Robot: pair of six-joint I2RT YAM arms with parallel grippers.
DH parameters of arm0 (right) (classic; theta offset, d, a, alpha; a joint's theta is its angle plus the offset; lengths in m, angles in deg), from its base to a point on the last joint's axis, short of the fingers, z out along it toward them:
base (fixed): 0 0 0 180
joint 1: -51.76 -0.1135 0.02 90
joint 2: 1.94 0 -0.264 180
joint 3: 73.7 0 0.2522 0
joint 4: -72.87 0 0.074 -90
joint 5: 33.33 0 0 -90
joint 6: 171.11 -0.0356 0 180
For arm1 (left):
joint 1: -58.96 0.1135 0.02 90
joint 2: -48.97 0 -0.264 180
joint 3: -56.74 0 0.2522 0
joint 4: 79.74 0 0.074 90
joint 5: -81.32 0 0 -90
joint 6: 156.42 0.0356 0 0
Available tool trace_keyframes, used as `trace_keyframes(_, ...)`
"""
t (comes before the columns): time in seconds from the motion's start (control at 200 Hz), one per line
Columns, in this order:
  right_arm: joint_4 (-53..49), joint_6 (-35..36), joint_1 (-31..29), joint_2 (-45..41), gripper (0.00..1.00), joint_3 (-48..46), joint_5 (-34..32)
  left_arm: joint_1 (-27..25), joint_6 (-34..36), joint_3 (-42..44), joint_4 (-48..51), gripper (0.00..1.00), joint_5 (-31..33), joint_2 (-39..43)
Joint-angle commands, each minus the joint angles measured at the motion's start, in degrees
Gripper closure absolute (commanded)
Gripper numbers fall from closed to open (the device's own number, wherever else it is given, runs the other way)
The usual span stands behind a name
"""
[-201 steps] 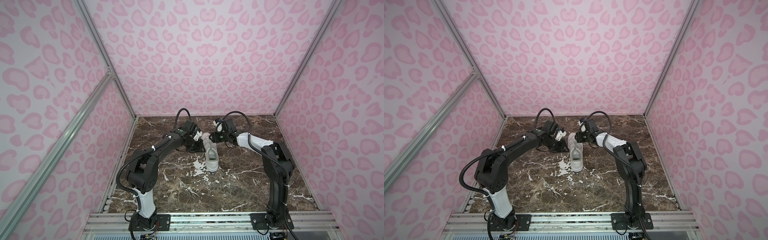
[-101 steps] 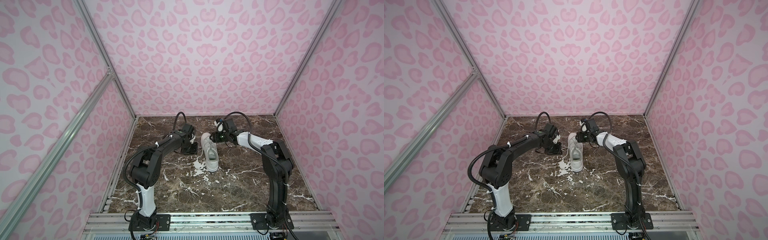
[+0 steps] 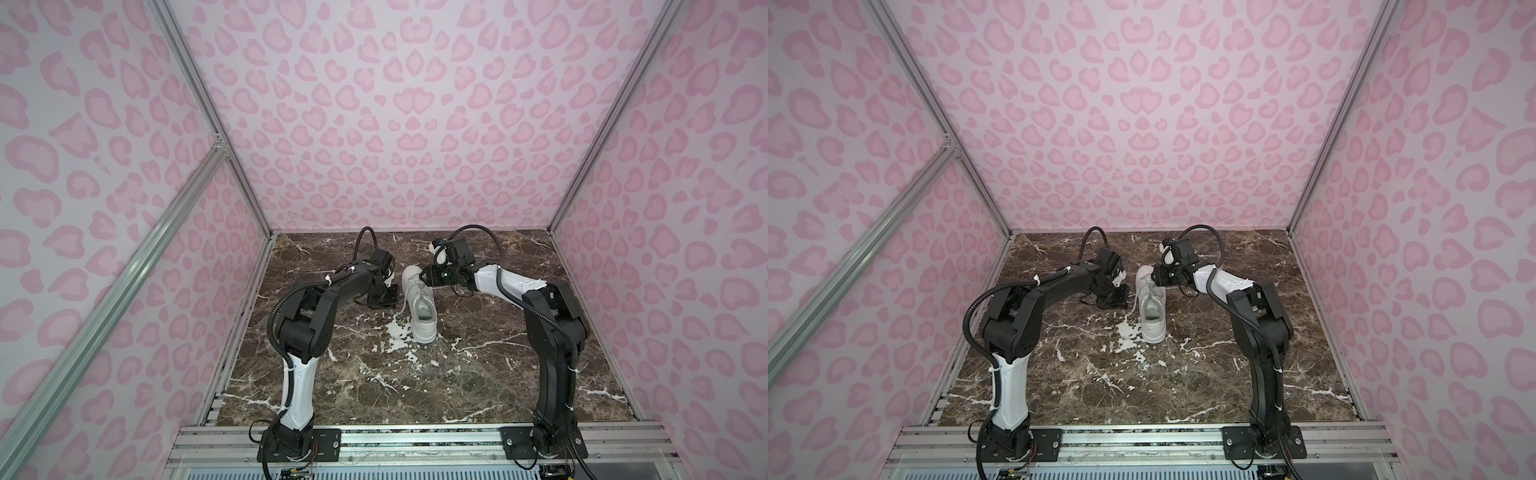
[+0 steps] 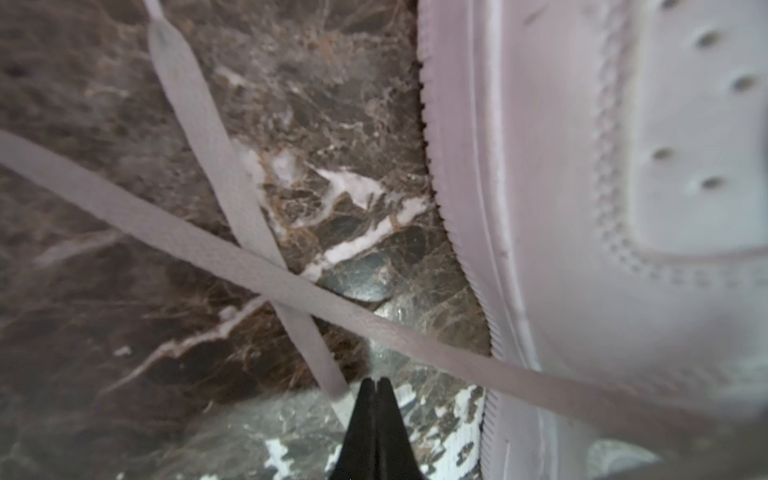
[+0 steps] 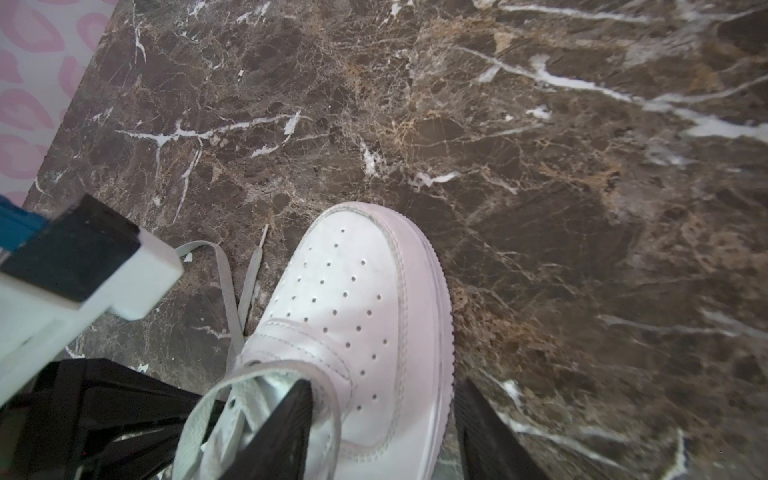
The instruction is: Tie the shoes
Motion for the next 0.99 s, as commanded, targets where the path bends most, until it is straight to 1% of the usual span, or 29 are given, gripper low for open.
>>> trace_keyframes(0.0,-1.08,0.13,0.03,-0.05,0.44,-0.46,0.40,-0.19,0.50,0.00,0.12,0.95,-1.33,-0.54)
trace_keyframes(0.225,-1.44,0.41,0.21,0.39,0.44,0.05,0.74,-1.47,-0.93,2.99,1.17,0.94,-0.97,0.56)
trace_keyframes(0.37,-1.59,0.63,0.39,0.55,0.44,0.35,1.23,-2.29,-2.71,6.83,1.12,0.94,-1.64,2.36)
trace_keyframes(0.45,-1.75,0.72,0.48,0.81,0.44,0.57,1.52,-3.17,-3.95,8.30,1.38,0.94,-1.83,4.00)
trace_keyframes(0.475,-1.81,0.72,0.45,0.89,0.44,0.66,1.54,-3.51,-4.44,10.44,1.63,0.94,-1.90,4.61)
trace_keyframes(0.58,-1.88,0.81,0.45,1.26,0.44,0.79,2.11,-4.76,-6.84,13.02,2.71,0.93,-2.02,7.50)
trace_keyframes(0.675,-1.99,0.85,0.47,1.67,0.44,1.03,2.33,-5.06,-9.17,15.57,2.90,0.93,-2.23,10.00)
trace_keyframes(0.79,-2.67,1.06,0.47,2.29,0.44,1.79,2.47,-5.68,-10.09,17.89,2.23,0.91,-2.79,12.29)
trace_keyframes(0.865,-2.85,1.21,0.47,2.49,0.44,1.98,2.35,-6.27,-10.43,18.95,0.74,0.91,-3.99,13.93)
trace_keyframes(0.99,-1.80,0.90,0.48,1.85,0.44,1.36,2.81,-7.27,-12.48,19.97,-4.10,0.90,-8.53,16.12)
